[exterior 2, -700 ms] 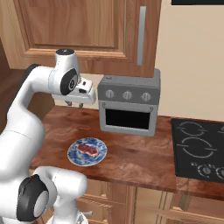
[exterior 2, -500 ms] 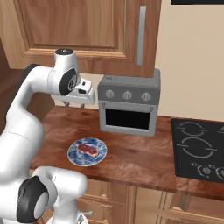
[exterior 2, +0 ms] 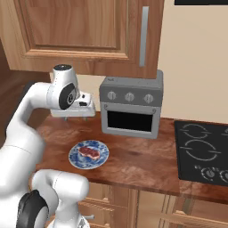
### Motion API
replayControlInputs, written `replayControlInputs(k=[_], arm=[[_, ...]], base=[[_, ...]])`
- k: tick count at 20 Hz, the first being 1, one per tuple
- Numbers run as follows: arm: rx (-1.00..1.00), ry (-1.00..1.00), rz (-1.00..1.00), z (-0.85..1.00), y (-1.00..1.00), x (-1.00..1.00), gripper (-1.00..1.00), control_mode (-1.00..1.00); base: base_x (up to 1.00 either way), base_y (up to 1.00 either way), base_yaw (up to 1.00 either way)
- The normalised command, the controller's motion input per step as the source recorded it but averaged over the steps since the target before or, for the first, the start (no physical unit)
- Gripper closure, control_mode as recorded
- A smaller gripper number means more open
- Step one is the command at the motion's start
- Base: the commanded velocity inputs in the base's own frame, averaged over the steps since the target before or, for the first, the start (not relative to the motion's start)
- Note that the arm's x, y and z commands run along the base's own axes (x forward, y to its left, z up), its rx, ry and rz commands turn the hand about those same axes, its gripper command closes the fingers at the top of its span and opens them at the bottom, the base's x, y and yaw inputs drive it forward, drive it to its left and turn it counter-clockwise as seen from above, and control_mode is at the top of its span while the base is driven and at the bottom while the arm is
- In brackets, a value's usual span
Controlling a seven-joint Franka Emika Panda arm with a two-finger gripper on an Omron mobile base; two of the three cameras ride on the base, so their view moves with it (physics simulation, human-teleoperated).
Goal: Place the steak on the counter behind the older steak on the same shelf of the fridge to maintain FIFO order. Close the fridge door when finished.
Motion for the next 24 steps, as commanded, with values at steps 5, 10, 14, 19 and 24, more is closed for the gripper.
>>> replayControlInputs(k=[5, 10, 14, 19, 24], arm=[[-0.03, 0.00, 0.37, -1.00, 0.00, 0.00, -1.00, -1.00], [0.00, 0.00, 0.33, -0.74, 0.00, 0.05, -1.00, -1.00], [-0.04, 0.00, 0.29, -0.38, 0.00, 0.17, -1.00, -1.00], [-0.06, 0.01, 0.20, -0.29, -0.01, 0.23, -1.00, -1.00], [-0.02, 0.06, 0.13, -0.17, 0.00, 0.21, -1.00, -1.00]], base=[[0.00, 0.00, 0.00], [0.00, 0.00, 0.00], [0.00, 0.00, 0.00], [0.00, 0.00, 0.00], [0.00, 0.00, 0.00]])
